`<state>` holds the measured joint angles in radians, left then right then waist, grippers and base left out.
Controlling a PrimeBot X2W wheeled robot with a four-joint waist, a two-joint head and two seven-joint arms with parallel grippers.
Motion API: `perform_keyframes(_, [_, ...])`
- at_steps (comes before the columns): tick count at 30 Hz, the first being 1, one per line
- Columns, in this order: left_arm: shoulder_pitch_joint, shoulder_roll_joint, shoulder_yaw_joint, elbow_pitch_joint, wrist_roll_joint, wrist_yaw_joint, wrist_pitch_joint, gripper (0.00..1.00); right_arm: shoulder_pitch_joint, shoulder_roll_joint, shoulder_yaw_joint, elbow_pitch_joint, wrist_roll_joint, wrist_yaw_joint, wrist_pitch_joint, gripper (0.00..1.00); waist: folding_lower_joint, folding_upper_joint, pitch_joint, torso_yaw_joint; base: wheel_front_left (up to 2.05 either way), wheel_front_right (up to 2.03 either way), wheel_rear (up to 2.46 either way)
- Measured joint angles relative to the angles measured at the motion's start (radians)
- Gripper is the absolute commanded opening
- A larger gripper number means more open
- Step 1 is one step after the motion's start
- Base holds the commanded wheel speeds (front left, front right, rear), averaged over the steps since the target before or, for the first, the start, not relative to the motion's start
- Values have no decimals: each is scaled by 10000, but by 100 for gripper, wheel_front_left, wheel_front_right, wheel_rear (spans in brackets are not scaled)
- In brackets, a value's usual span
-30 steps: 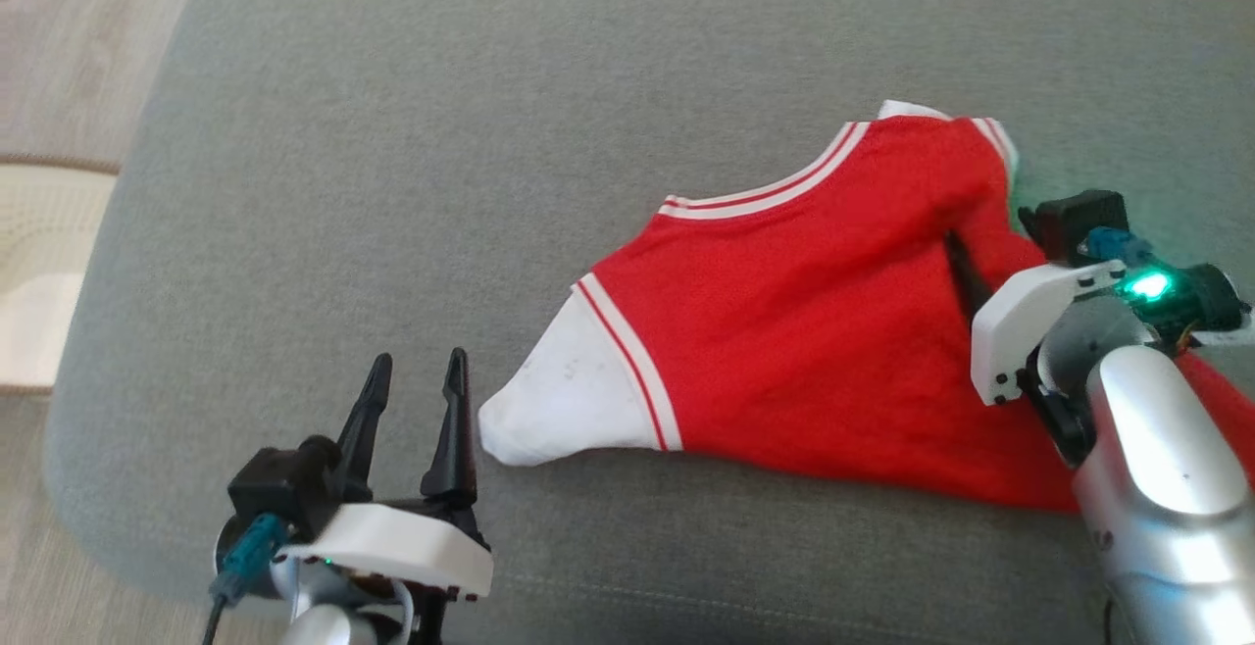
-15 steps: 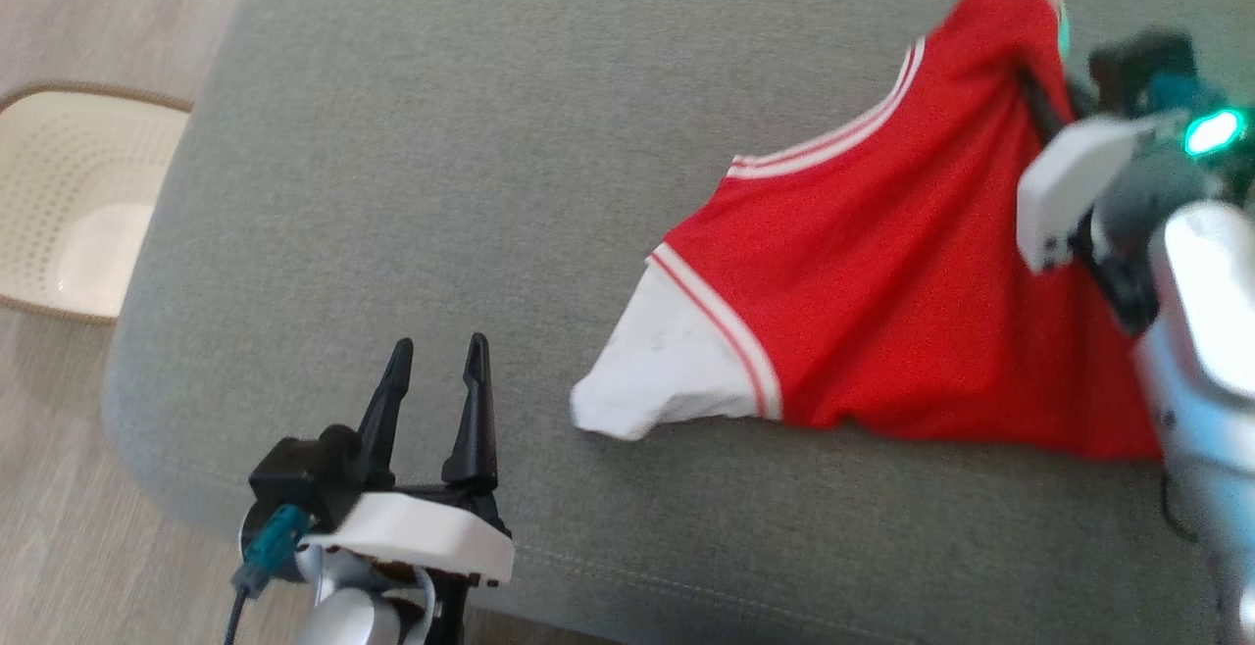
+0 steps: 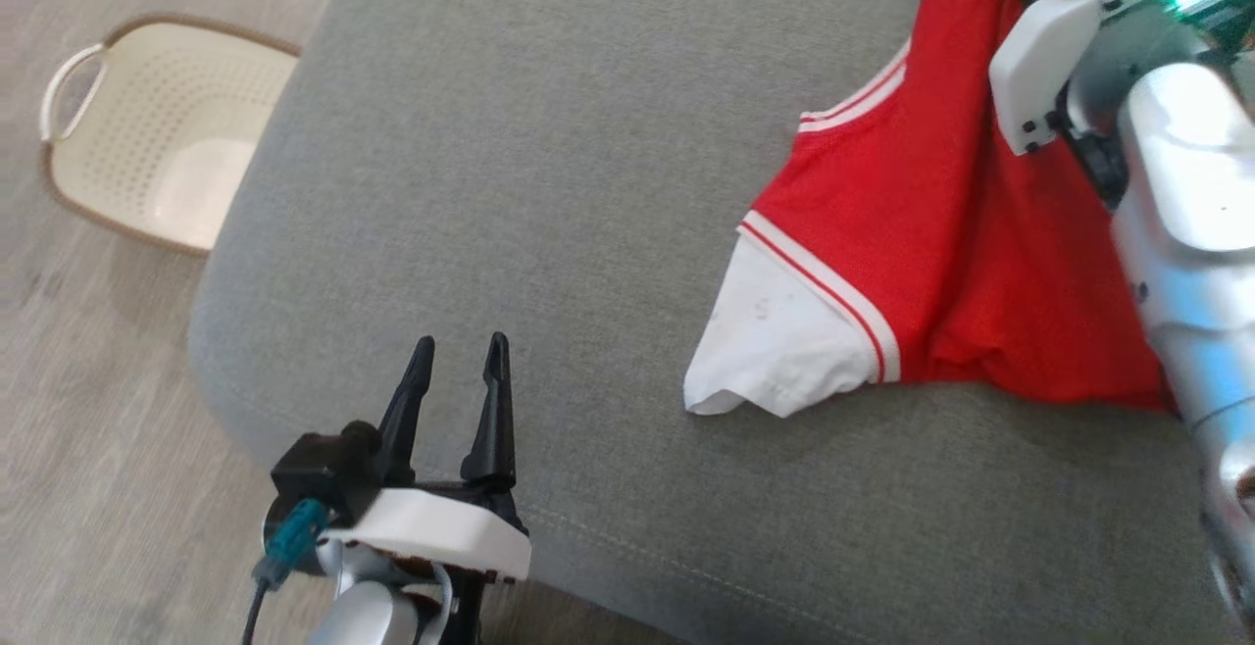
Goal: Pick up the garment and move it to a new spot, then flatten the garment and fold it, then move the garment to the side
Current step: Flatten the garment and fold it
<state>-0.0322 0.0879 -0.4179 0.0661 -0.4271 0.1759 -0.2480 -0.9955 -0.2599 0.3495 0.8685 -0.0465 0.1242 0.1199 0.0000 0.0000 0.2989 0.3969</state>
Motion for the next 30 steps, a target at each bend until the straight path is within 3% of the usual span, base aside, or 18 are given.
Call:
perform_keyframes(1, [0, -17, -4, 19, 0, -4, -2, 100, -56, 88, -10, 270, -71, 0, -127, 20, 0, 0, 16, 69, 0, 0, 0])
perform_keyframes(2, [0, -29, -6, 42, 0, -6, -2, 100, -73, 199, -61, 520, -94, 0, -297, 47, 0, 0, 25, 124, 0, 0, 0])
perform_keyframes(3, [-1, -42, -6, 54, 0, -10, -2, 100, -72, 309, -140, 754, -119, 0, -518, 89, 0, 0, 28, 161, 0, 0, 0])
perform_keyframes(4, [0, -46, 0, 58, 0, -10, -2, 100, -72, 403, -224, 930, -184, 0, -742, 100, 0, 0, 29, 171, 0, 0, 0])
perform_keyframes(10, [0, -29, 127, 65, 4, -10, -4, 100, -98, 750, -552, 1662, -328, 0, -1858, 100, 0, 0, -33, -196, 0, 0, 0])
perform_keyframes(18, [5, 56, 286, 35, 35, 2, -13, 100, 37, 897, -1231, 1590, 54, 0, -3244, 100, 0, 0, -328, -1104, 0, 0, 0])
perform_keyframes(23, [6, 157, 407, -29, 38, 15, -13, 100, 1289, 855, -2243, 660, 541, 0, -3595, 100, 0, 0, -567, -1914, 0, 0, 0])
perform_keyframes(30, [20, 339, 447, -140, 119, 73, -12, 100, 4320, 1101, -3369, -1584, 834, 0, -3595, 100, 0, 0, -806, -2917, 0, 0, 0])
